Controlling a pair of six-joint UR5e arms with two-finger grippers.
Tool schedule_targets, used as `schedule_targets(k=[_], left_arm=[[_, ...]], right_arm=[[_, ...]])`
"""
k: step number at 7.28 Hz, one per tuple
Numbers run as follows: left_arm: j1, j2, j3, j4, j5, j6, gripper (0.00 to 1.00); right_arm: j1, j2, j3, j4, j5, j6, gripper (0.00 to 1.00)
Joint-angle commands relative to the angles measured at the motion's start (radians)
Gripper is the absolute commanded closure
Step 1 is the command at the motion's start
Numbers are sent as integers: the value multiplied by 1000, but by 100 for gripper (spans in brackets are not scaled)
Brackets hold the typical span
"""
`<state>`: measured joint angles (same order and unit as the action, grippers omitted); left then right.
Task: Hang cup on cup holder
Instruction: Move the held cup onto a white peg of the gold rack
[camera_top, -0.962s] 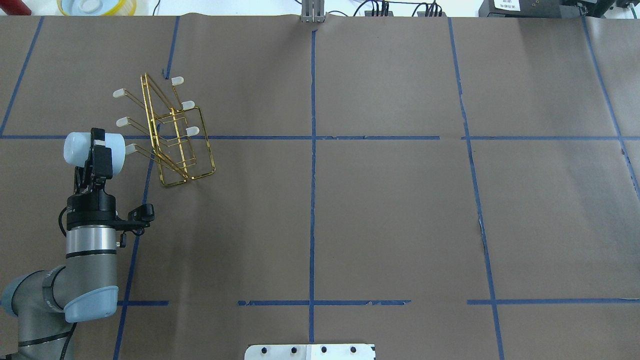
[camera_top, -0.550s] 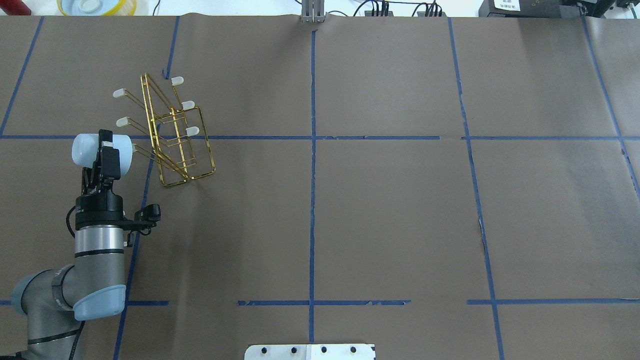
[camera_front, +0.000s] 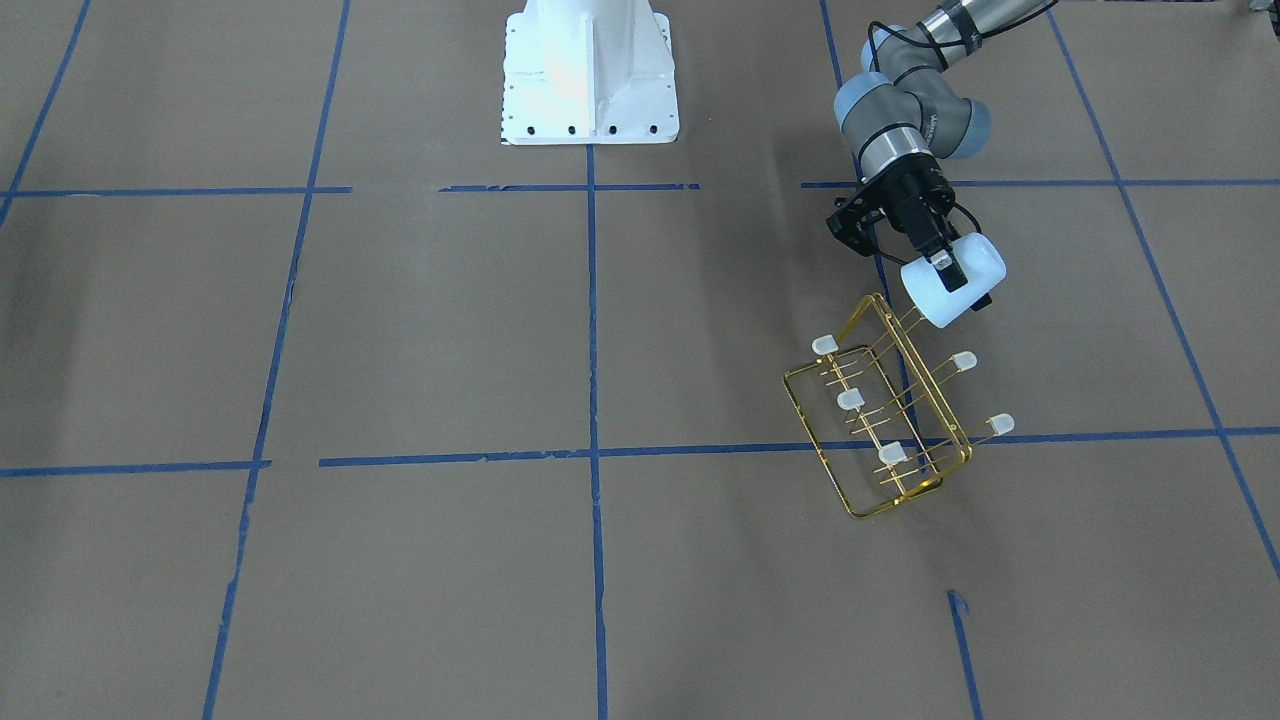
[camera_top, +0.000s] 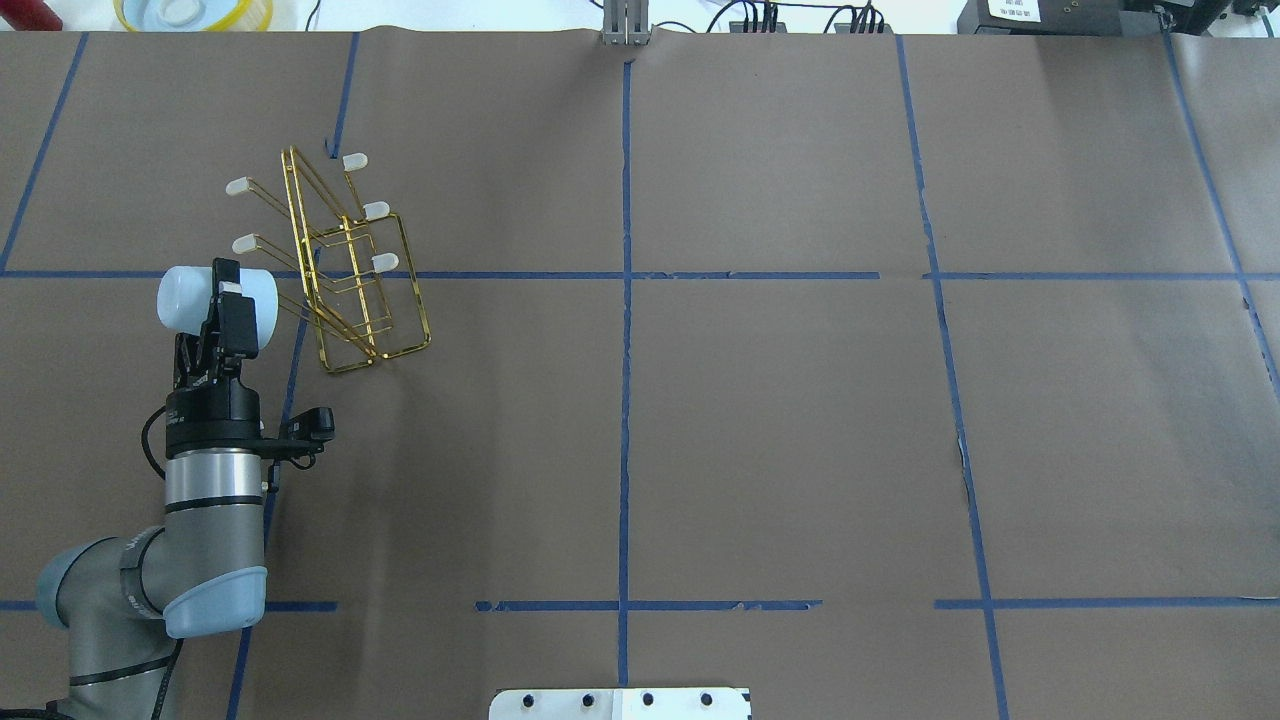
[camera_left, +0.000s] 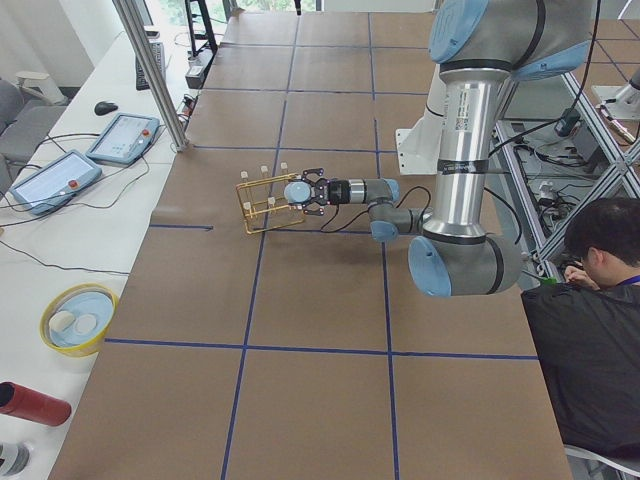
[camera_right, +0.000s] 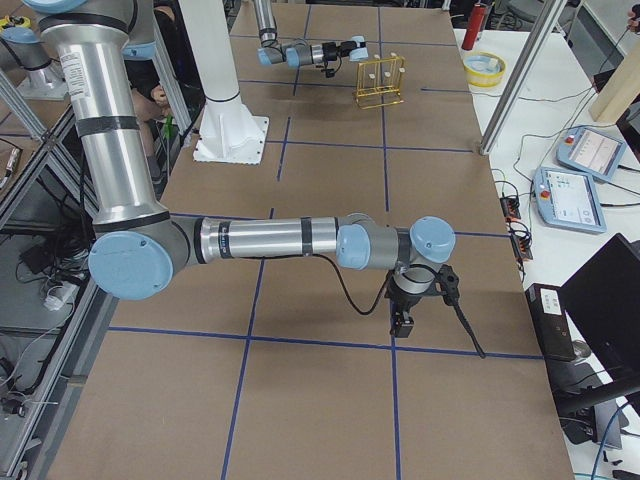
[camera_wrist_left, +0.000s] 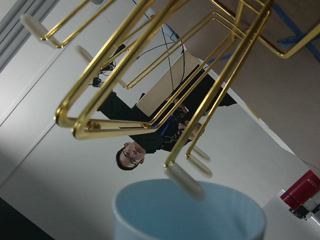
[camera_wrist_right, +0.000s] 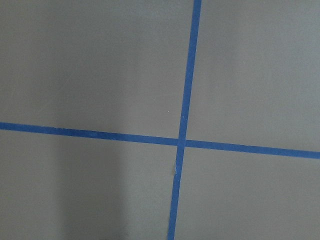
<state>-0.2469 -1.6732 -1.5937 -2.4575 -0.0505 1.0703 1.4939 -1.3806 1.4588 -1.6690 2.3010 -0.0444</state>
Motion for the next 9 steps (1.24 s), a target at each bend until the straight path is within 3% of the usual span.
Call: schedule_targets(k=[1,3,9], left_arm=[[0,-11,0,54,1,0,100],[0,-16,3,125,1,-9,100],[1,-54,43,184,3,-3,100]], right_arm=[[-1,0,0,0,0,0,0],[0,0,0,0,0,0,0],[0,0,0,0,0,1,0]])
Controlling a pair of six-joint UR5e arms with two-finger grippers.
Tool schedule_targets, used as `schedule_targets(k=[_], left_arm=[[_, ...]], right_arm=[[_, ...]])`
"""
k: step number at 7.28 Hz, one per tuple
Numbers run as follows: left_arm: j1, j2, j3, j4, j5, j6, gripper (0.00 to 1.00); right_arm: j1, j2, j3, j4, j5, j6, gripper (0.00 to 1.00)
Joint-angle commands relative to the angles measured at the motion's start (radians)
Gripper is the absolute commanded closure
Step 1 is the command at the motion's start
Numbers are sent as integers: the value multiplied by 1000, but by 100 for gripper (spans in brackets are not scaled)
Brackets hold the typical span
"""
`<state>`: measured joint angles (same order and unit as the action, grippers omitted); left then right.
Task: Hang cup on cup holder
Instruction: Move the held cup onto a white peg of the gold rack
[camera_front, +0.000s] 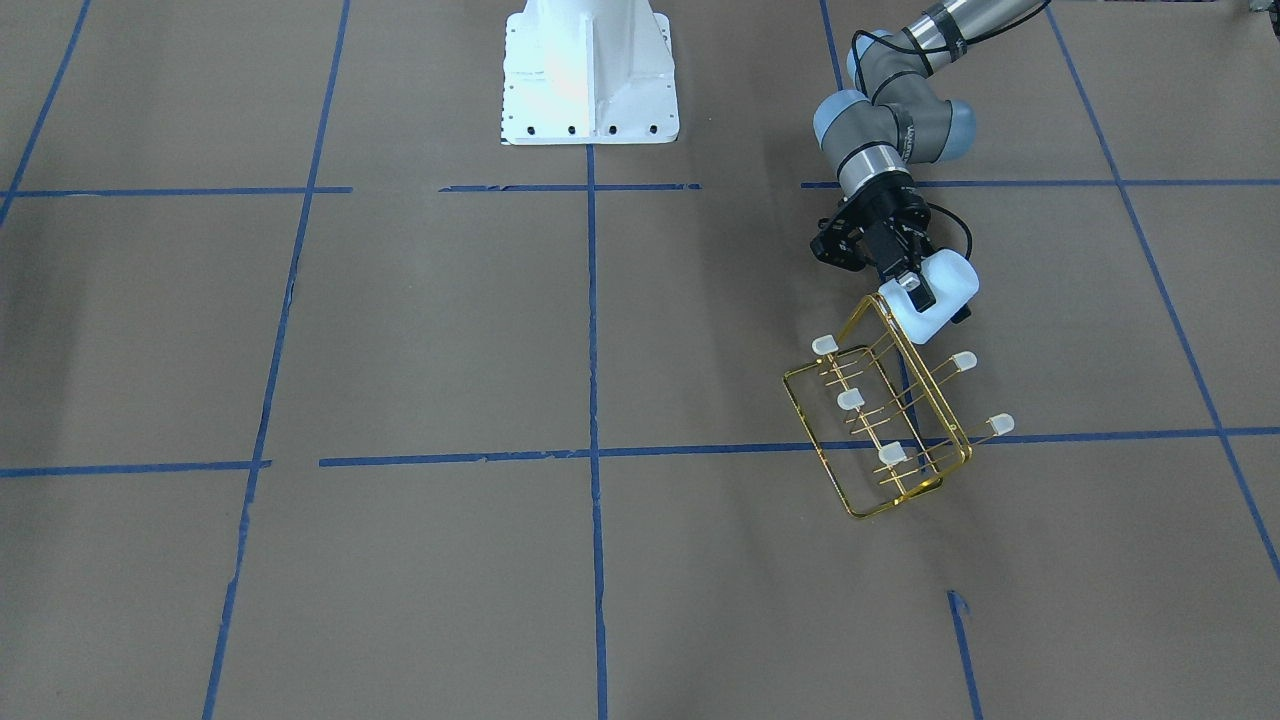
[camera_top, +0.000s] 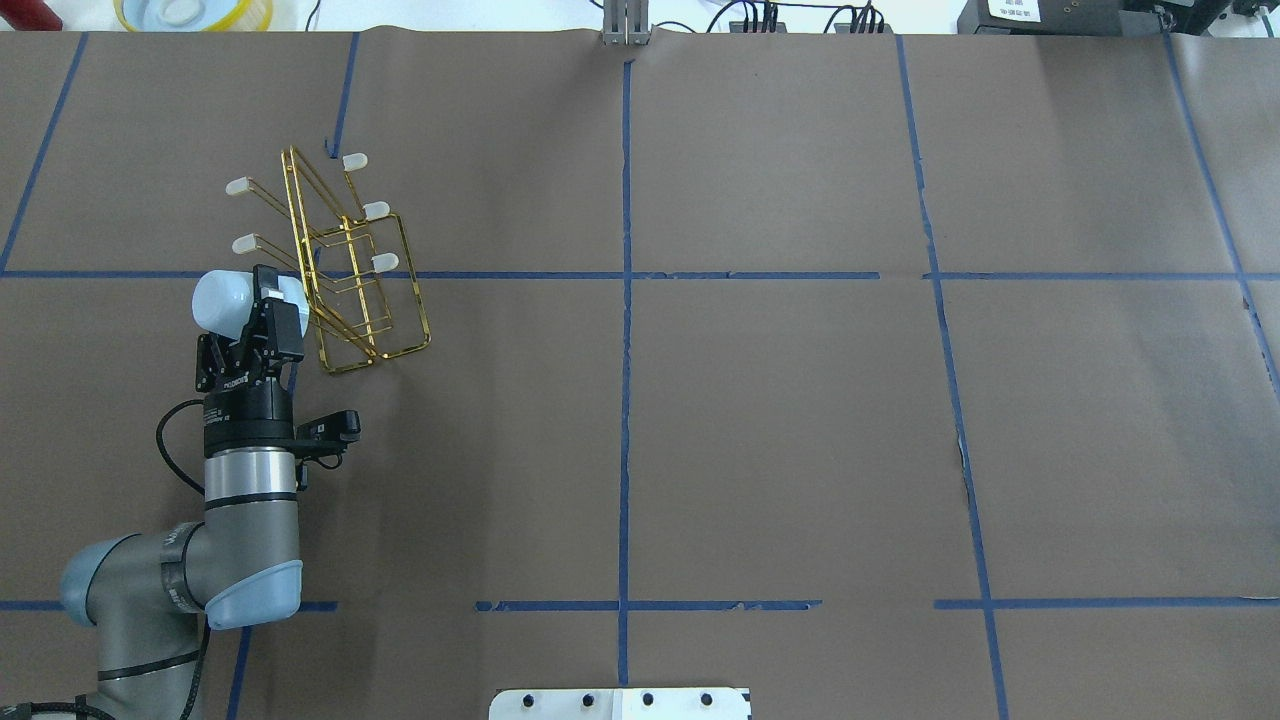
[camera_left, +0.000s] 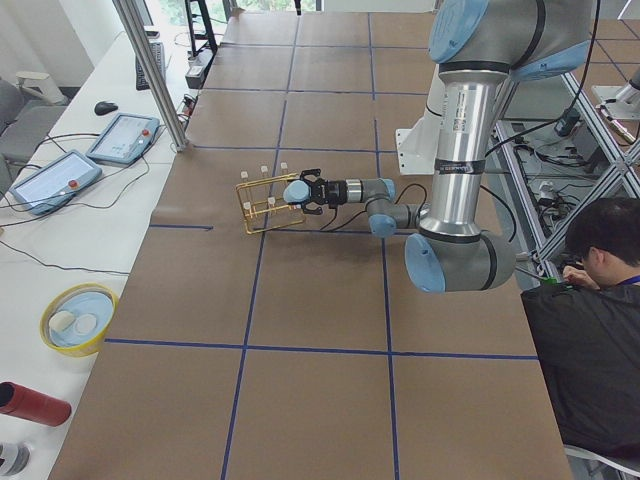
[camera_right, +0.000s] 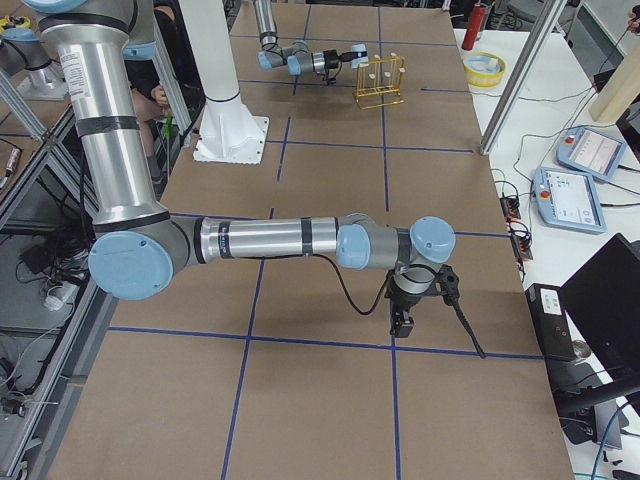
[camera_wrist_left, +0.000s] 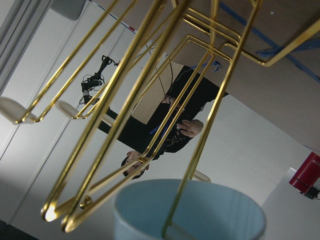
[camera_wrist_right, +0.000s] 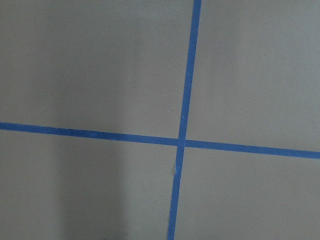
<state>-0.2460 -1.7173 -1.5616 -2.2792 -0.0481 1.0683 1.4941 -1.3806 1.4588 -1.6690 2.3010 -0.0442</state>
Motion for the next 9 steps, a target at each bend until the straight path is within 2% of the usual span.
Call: schedule_targets(k=[1,2,3,9], left_arm=[[1,-10,11,9,1,-1,100],[1,-10,11,9,2,-4,78],[2,-10,11,10,2,-1,1],[-2,8,-18,1,4,-8,0]], right_arm=[[0,0,0,0,0,0,0],[0,0,0,0,0,0,0],[0,0,0,0,0,0,0],[0,0,0,0,0,0,0]])
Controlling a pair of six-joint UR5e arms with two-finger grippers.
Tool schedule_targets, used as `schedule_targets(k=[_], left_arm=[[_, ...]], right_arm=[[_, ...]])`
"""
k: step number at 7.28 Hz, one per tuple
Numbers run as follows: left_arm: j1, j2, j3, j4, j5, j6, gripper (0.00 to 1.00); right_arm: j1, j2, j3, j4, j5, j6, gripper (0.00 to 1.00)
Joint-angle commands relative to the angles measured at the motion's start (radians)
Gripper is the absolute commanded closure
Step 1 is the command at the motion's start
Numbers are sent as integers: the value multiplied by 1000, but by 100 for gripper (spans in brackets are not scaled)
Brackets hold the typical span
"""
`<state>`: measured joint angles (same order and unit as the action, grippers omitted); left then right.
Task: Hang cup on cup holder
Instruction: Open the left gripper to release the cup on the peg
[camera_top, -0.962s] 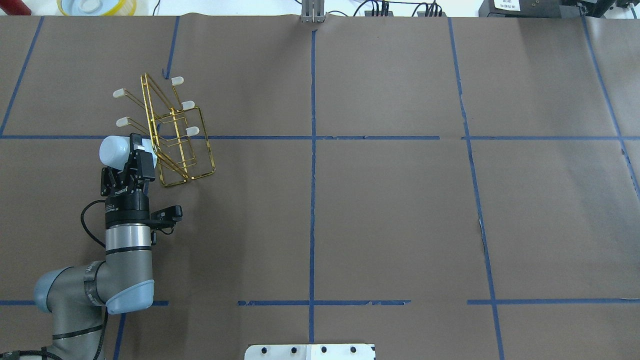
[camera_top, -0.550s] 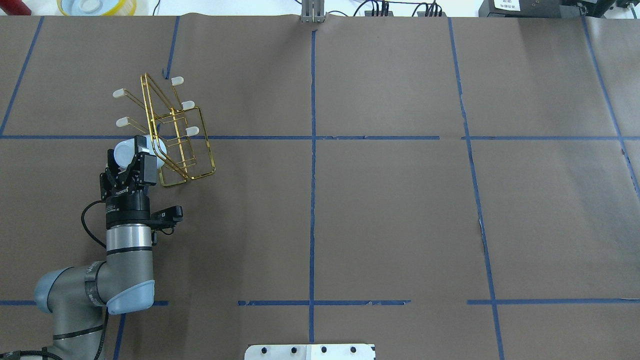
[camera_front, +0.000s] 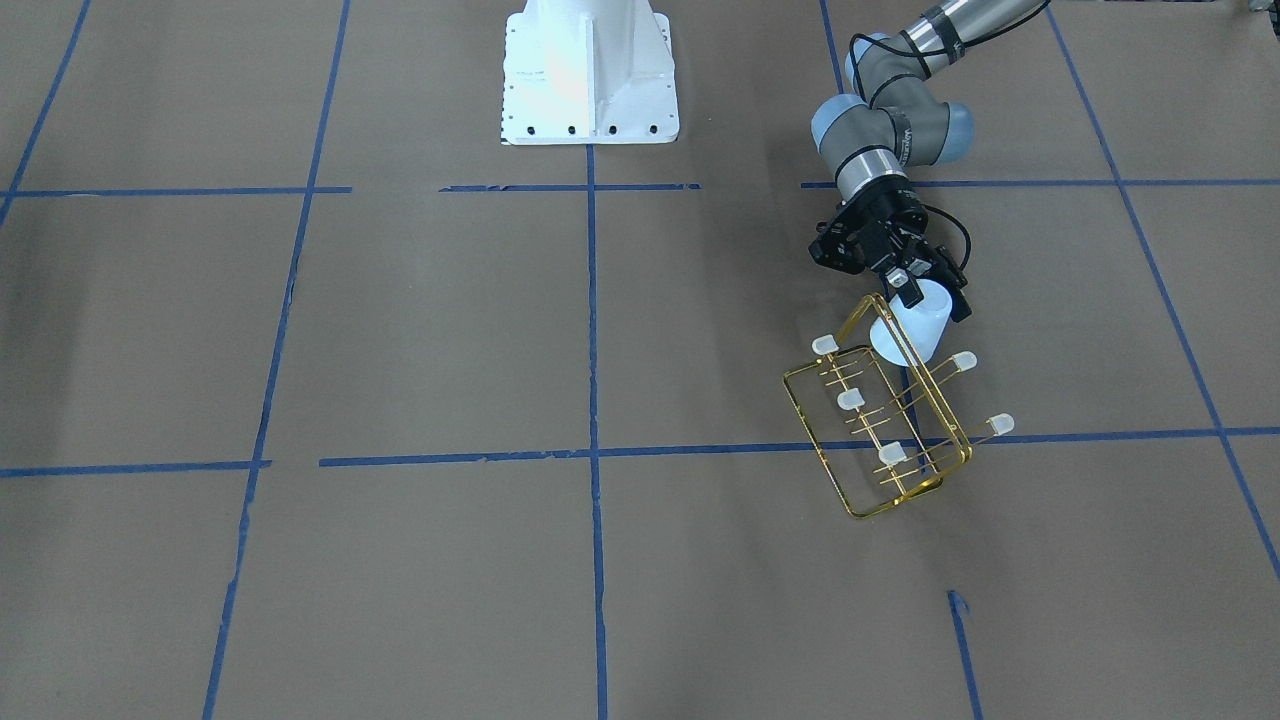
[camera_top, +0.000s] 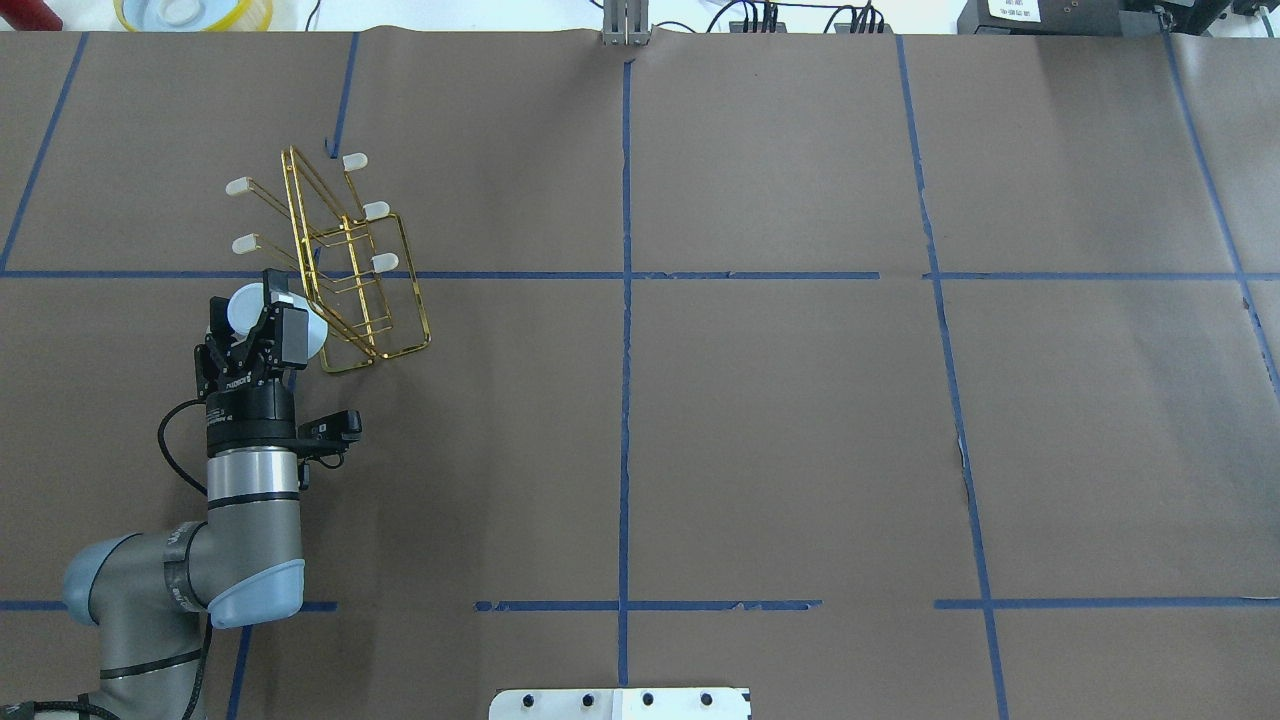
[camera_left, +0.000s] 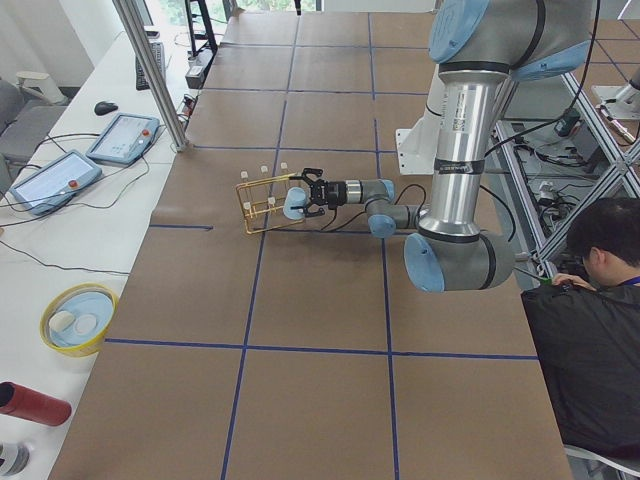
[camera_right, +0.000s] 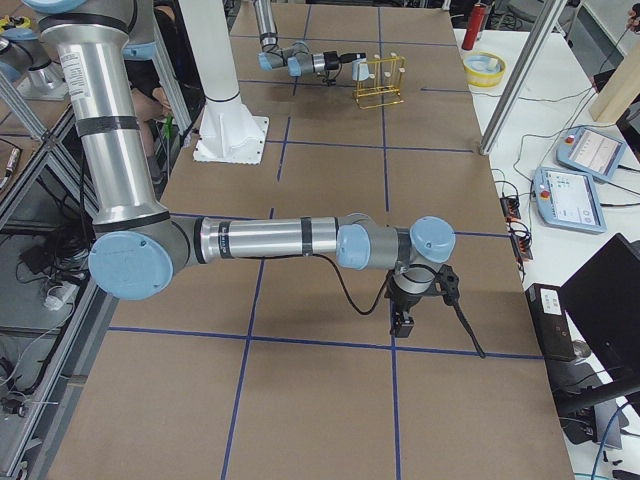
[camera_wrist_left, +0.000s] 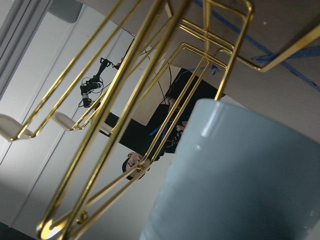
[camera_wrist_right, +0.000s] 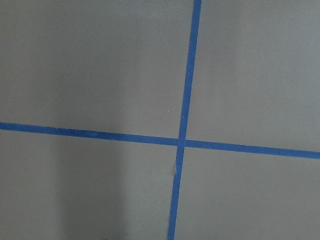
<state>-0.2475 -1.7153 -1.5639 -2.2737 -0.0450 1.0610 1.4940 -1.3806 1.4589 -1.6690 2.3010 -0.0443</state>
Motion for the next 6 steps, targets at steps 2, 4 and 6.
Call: schedule_targets(k=[2,4,6], left_arm=[[2,92,-115,-10,1,-6,0],[4,196,-229,-76,-4,-4,0],[5,256,-289,-204,-12,-1,0]], right_arm=[[0,0,0,0,0,0,0],[0,0,0,0,0,0,0],[0,0,1,0,0,0,0]])
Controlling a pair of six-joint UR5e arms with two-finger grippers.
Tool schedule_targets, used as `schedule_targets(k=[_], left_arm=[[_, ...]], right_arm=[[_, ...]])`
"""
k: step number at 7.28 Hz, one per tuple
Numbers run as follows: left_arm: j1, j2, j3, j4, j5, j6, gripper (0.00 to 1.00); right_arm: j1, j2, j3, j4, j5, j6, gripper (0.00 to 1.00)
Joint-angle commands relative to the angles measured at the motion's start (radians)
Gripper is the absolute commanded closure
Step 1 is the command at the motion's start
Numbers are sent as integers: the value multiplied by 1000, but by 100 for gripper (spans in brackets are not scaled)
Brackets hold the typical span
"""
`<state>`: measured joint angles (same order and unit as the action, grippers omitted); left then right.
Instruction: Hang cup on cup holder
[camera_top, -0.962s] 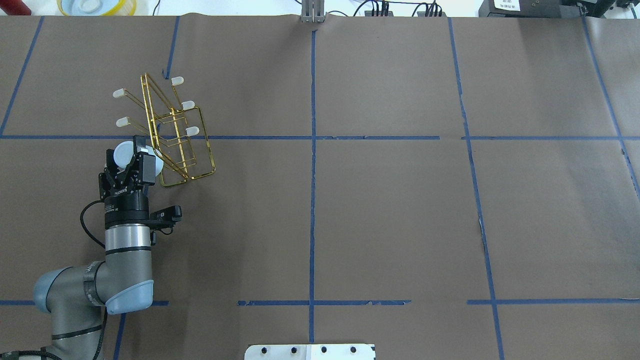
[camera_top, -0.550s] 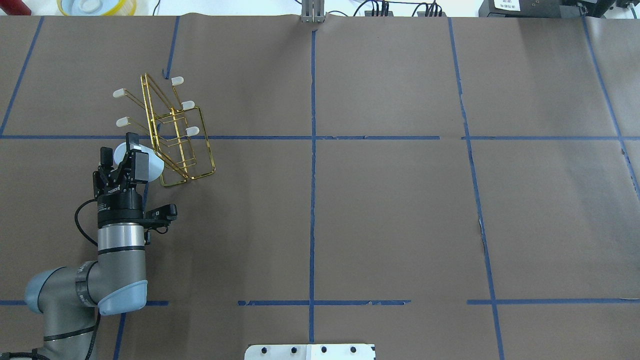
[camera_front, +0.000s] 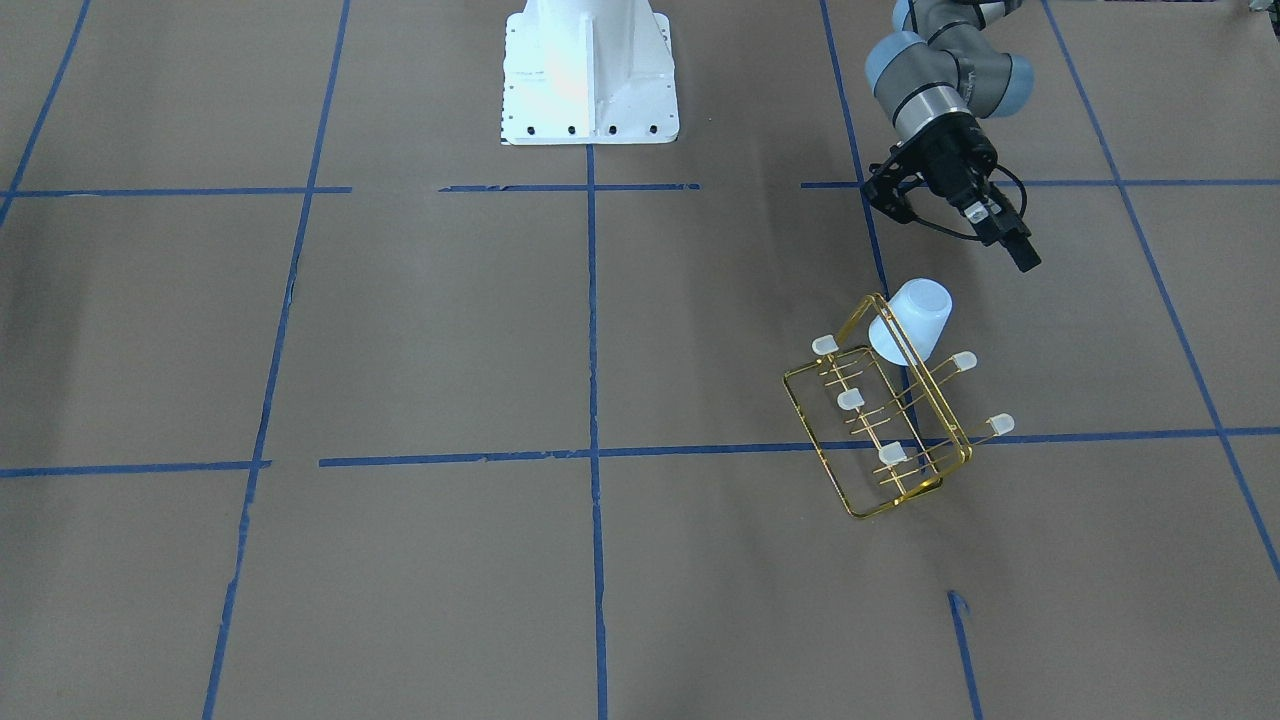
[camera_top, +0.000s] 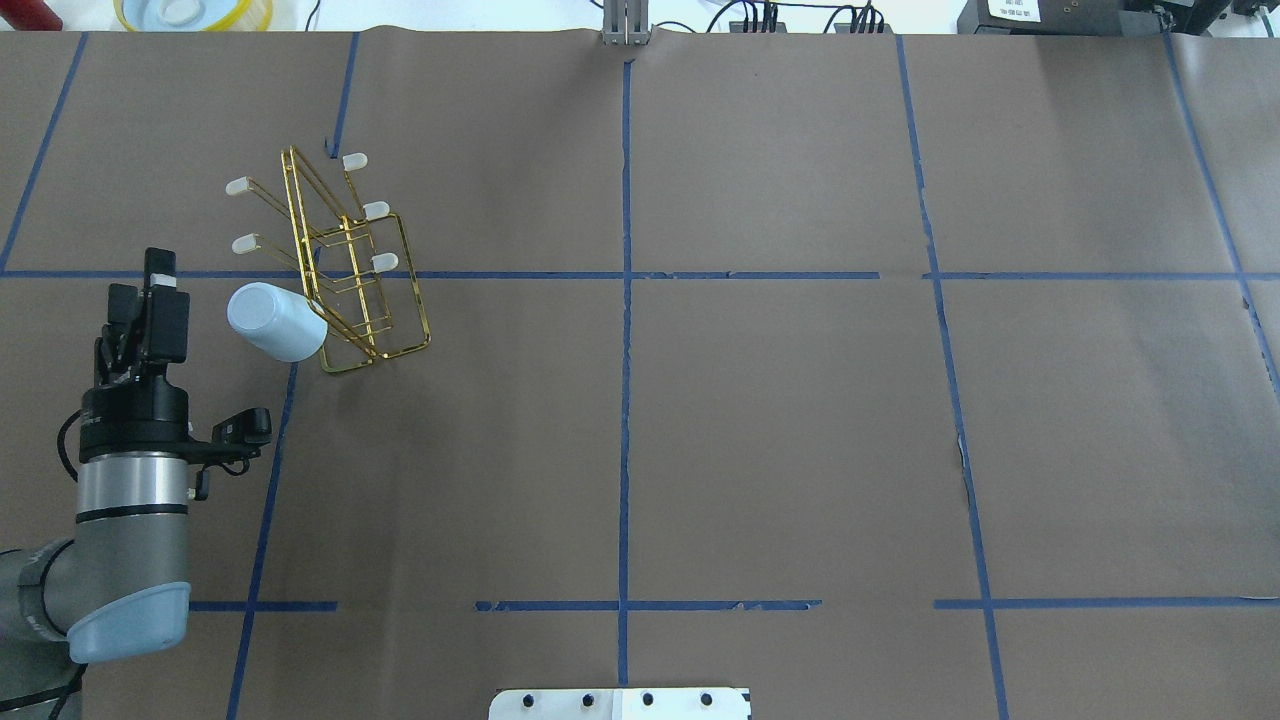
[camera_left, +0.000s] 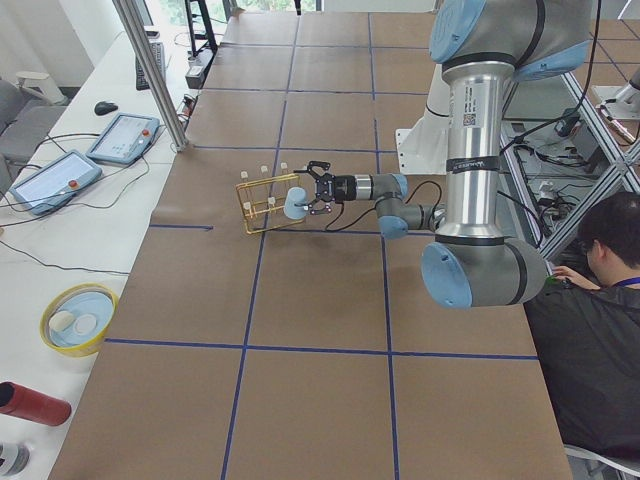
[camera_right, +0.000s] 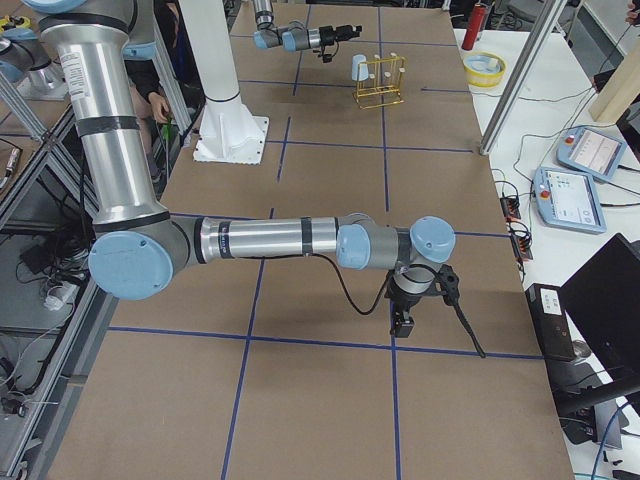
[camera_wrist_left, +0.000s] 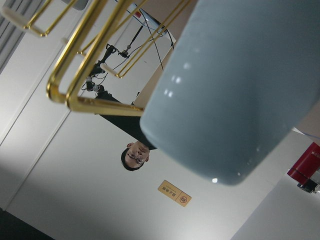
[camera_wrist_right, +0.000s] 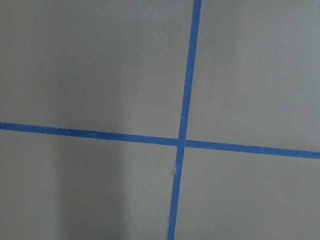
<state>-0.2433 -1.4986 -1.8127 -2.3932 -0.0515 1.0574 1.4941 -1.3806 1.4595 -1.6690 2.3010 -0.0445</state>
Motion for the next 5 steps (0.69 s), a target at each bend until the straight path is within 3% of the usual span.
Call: schedule_targets(k=[1,3,5], left_arm=[[1,55,-42,-203,-30,3,0],[-2,70,-42,-483,-59,3,0],[-68,72,-42,-718,-201,-28,0]], right_arm=[[0,0,-1,0,0,0,0],[0,0,-1,0,0,0,0],[0,0,-1,0,0,0,0]])
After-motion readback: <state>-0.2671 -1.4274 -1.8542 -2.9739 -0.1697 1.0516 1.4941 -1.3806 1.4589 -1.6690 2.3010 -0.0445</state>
